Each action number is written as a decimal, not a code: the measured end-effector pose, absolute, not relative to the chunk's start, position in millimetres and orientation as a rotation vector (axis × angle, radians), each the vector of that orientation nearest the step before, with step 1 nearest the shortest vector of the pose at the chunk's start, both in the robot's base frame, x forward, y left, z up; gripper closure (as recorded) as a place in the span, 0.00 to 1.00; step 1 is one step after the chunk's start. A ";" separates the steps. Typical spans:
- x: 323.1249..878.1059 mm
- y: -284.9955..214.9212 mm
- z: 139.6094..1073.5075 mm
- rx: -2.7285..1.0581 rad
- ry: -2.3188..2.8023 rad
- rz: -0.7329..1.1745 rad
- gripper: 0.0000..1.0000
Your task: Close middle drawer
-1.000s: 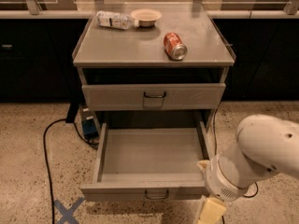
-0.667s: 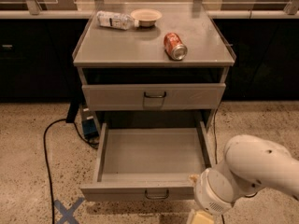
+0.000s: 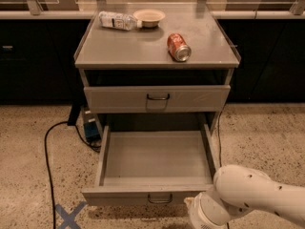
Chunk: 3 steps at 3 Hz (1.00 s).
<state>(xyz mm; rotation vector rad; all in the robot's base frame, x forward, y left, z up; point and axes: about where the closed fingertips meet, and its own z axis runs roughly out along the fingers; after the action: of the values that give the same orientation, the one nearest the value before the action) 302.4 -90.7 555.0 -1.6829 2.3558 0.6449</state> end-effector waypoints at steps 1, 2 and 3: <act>303.8 -94.4 494.8 -1.639 2.437 0.677 0.00; 303.9 -94.4 494.7 -1.639 2.437 0.677 0.00; 311.7 -93.8 482.8 -1.618 2.433 0.689 0.00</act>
Offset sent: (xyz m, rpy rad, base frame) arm 0.0068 -0.0063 -0.0911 -0.0294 0.0903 -0.0601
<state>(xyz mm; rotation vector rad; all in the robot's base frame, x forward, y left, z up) 311.7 -93.8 482.8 -1.6180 2.4325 0.6894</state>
